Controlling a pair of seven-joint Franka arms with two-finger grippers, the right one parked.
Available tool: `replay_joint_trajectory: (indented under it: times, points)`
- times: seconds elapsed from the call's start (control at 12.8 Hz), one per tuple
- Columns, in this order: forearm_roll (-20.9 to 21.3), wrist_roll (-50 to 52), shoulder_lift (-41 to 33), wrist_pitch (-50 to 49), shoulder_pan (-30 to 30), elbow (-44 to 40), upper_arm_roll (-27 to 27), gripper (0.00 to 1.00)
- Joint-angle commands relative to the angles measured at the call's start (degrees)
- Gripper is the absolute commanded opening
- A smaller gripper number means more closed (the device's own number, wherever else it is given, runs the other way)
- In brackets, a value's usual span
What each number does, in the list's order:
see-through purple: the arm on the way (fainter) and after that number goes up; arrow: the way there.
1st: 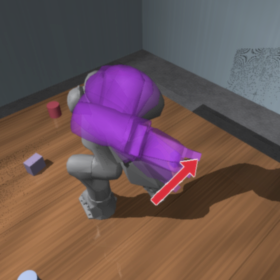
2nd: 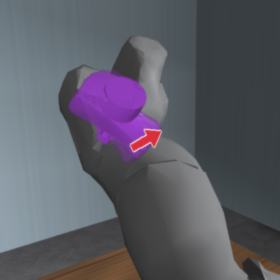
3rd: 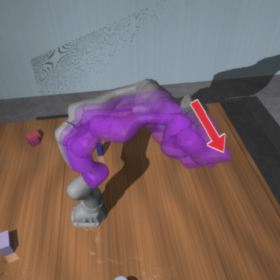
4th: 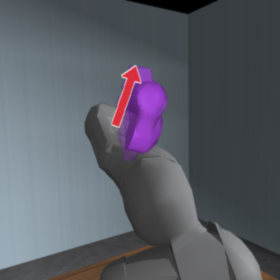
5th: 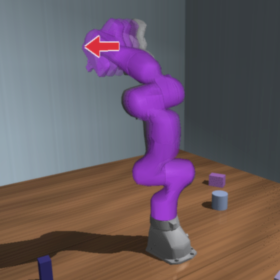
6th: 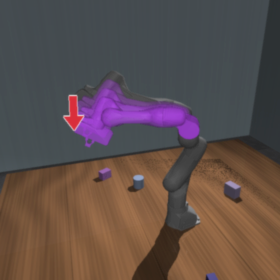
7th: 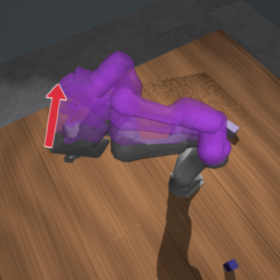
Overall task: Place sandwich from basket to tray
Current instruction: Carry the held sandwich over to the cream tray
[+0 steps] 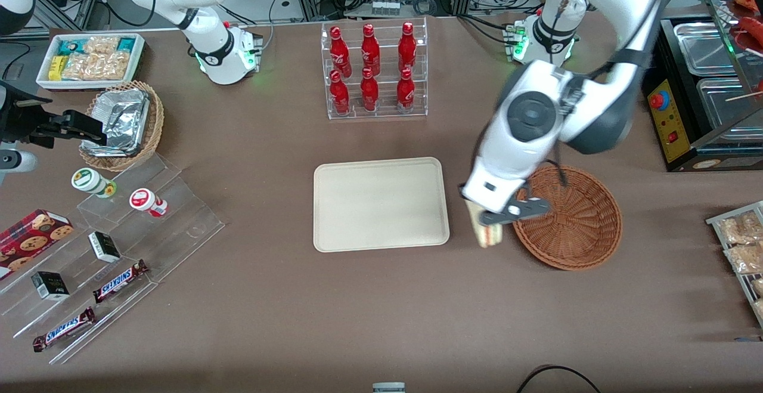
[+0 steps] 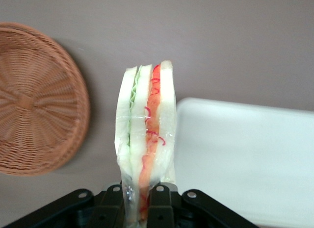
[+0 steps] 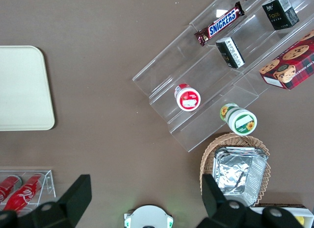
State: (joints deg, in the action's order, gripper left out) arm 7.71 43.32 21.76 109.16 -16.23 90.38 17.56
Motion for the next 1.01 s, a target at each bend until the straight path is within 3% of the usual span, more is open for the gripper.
replay_joint_trajectory:
  times: [0.0, 0.39, 0.55, 0.94]
  points:
    - [0.8, 0.1, 4.4, -1.0, -5.1, -4.9, -0.4, 0.0]
    - [1.2, 2.9, 15.0, 2.0, -14.5, -12.8, -0.5, 0.0]
    - [4.2, 6.1, 20.1, 4.8, -19.2, -15.5, -0.9, 0.0]
    - [5.5, 8.0, 24.0, 7.3, -22.4, -15.1, -0.9, 0.0]
